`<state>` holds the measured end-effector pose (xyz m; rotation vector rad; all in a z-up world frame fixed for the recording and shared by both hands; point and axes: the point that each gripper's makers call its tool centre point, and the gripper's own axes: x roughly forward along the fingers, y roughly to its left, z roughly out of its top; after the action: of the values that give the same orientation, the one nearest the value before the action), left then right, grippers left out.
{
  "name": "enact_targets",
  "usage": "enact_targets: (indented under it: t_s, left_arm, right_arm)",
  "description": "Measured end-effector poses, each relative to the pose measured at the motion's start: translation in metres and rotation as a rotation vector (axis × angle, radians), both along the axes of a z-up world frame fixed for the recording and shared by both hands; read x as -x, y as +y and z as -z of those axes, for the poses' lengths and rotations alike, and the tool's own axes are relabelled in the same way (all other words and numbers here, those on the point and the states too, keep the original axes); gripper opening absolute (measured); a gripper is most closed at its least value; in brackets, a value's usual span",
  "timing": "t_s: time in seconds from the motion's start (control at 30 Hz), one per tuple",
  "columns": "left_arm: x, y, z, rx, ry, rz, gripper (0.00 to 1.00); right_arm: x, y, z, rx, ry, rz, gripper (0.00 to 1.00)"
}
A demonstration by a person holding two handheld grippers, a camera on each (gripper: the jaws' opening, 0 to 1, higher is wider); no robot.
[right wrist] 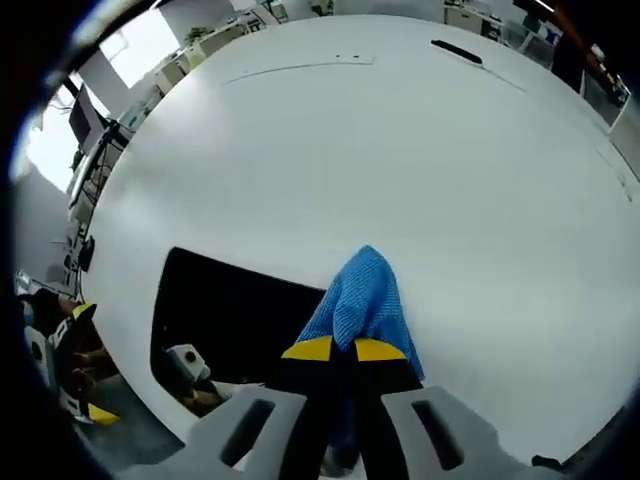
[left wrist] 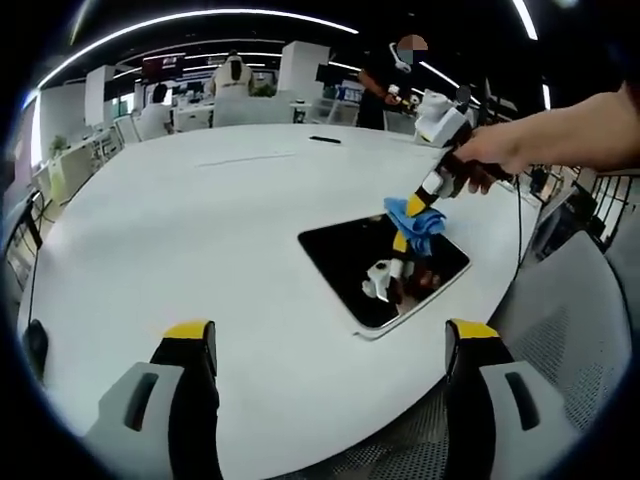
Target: Wipe the mirror surface with the cleaning cloth until all visible marks leave the cleaned area.
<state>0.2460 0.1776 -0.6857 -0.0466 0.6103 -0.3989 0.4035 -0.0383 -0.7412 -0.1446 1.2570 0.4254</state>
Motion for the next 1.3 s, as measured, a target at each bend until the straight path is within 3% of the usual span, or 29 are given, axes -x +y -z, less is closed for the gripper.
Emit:
enact_targets:
  t_s: [0.63, 1.3]
  left_arm:
    - [0.000, 0.000, 0.000, 0.005, -0.002, -0.003, 0.93]
    - [0.003, -0.002, -0.001, 0.008, 0.012, 0.001, 0.91]
  right_arm:
    - [0.015, 0.047, -0.005, 0.009, 0.029, -0.077, 0.00]
    - [0.015, 0.101, -0.001, -0.015, 0.029, -0.151, 0.00]
